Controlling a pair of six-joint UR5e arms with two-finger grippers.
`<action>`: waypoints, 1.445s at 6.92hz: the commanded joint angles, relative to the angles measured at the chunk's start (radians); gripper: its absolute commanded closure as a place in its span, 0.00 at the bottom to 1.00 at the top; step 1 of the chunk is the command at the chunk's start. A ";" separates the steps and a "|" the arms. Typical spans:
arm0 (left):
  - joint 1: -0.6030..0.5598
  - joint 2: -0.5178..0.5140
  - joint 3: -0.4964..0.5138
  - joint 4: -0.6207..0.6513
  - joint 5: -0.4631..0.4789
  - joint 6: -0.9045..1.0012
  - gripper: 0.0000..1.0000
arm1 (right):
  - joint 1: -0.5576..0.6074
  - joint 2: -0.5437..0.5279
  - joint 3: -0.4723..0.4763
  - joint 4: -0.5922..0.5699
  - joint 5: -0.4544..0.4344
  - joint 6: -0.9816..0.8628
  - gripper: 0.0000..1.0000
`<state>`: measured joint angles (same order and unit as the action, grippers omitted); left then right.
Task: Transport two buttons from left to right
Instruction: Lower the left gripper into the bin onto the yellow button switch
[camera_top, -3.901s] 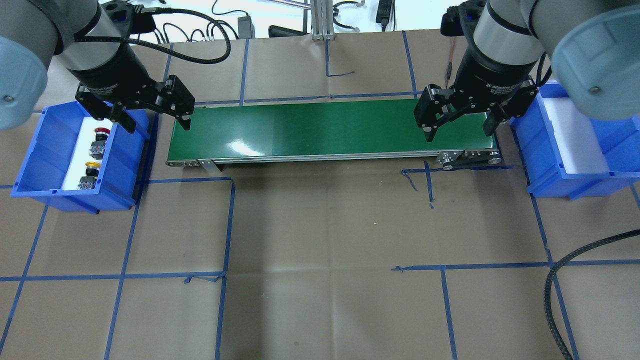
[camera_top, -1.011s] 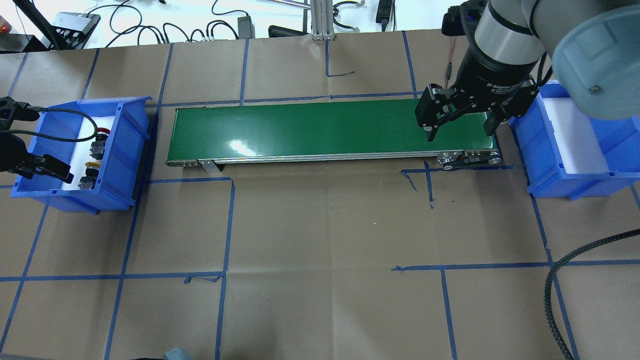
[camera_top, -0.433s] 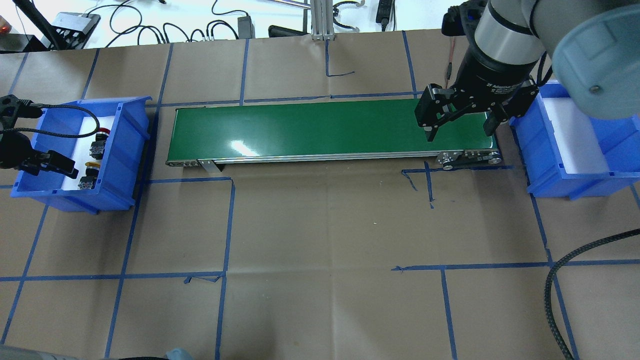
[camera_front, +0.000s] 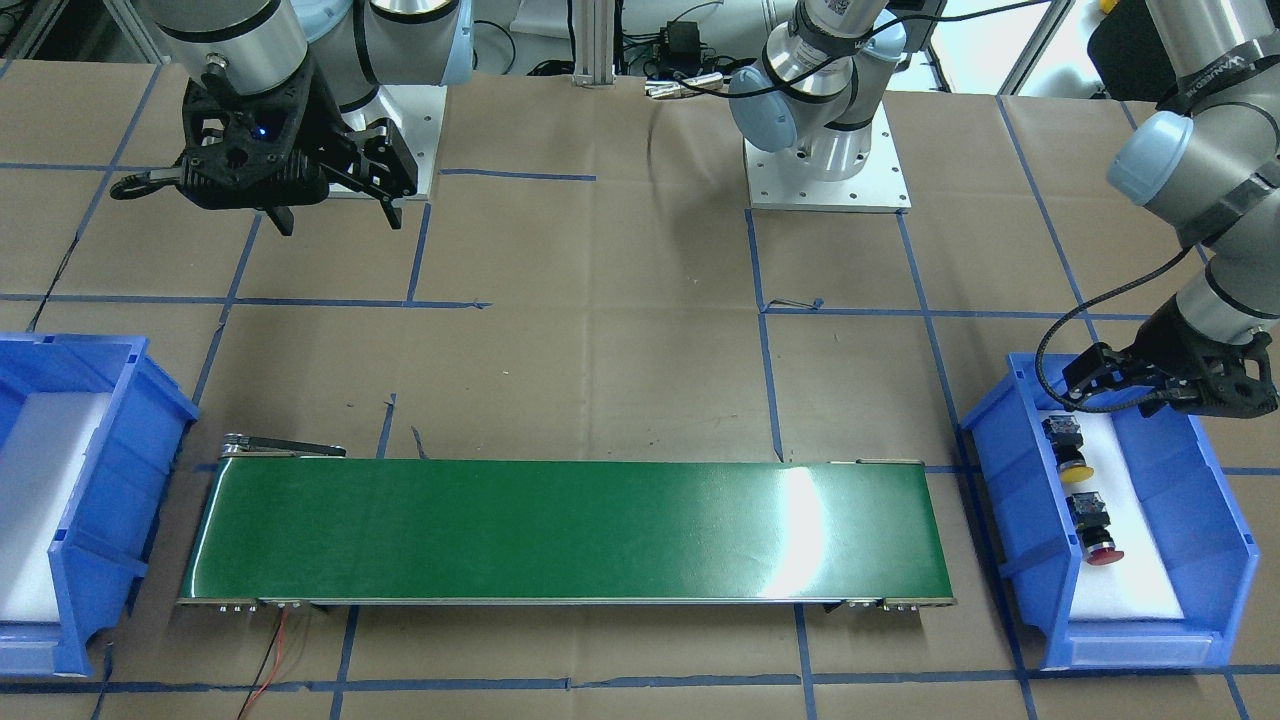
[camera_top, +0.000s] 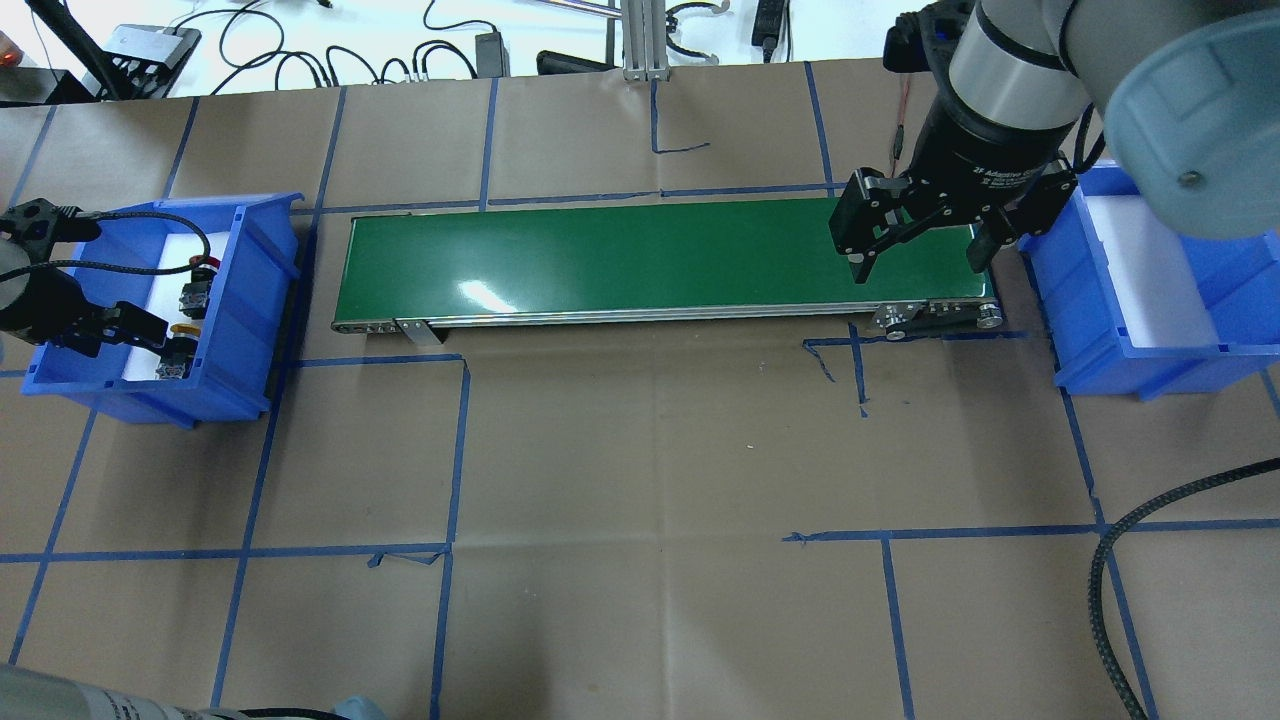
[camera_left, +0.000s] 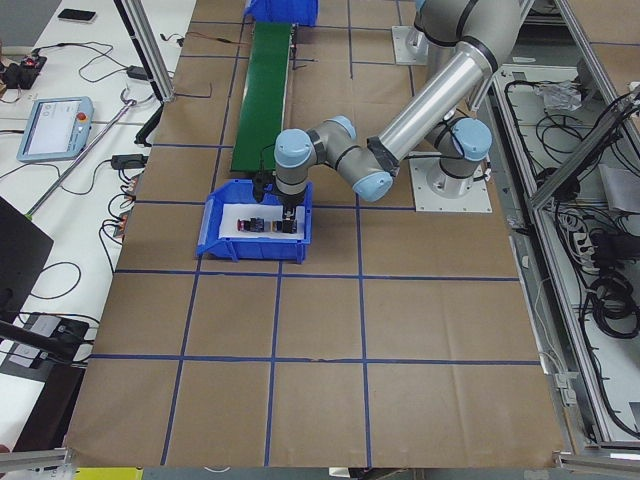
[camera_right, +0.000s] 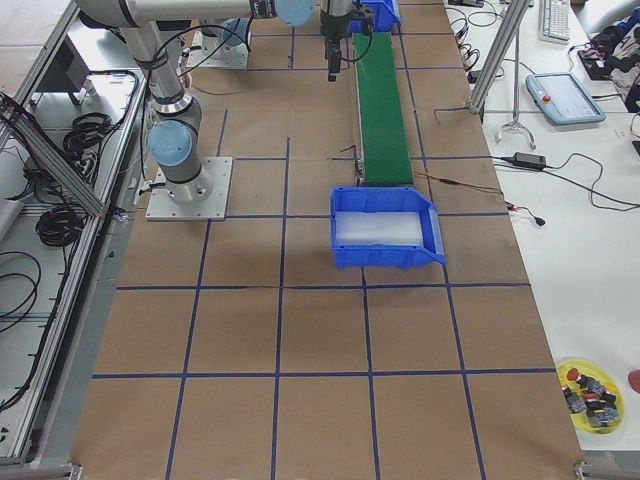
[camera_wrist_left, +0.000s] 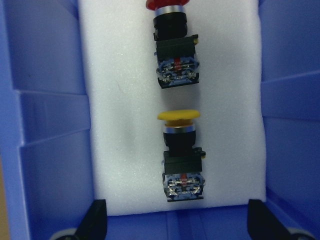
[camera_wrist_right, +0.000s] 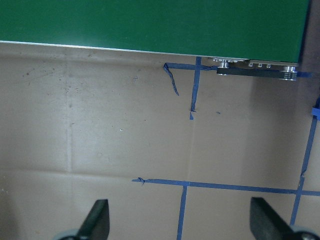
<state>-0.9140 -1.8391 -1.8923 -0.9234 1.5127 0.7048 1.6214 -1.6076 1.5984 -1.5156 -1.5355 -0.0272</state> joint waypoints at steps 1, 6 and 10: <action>-0.005 -0.041 -0.011 0.069 0.001 -0.010 0.01 | 0.000 0.000 0.000 0.000 0.000 0.000 0.00; -0.034 -0.060 -0.014 0.081 0.003 -0.048 0.01 | 0.000 0.000 0.000 0.002 0.000 0.000 0.00; -0.036 -0.103 -0.014 0.127 0.009 -0.070 0.01 | 0.000 0.000 0.000 0.002 0.000 0.000 0.00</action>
<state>-0.9497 -1.9375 -1.9062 -0.8043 1.5198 0.6343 1.6214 -1.6076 1.5984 -1.5140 -1.5355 -0.0265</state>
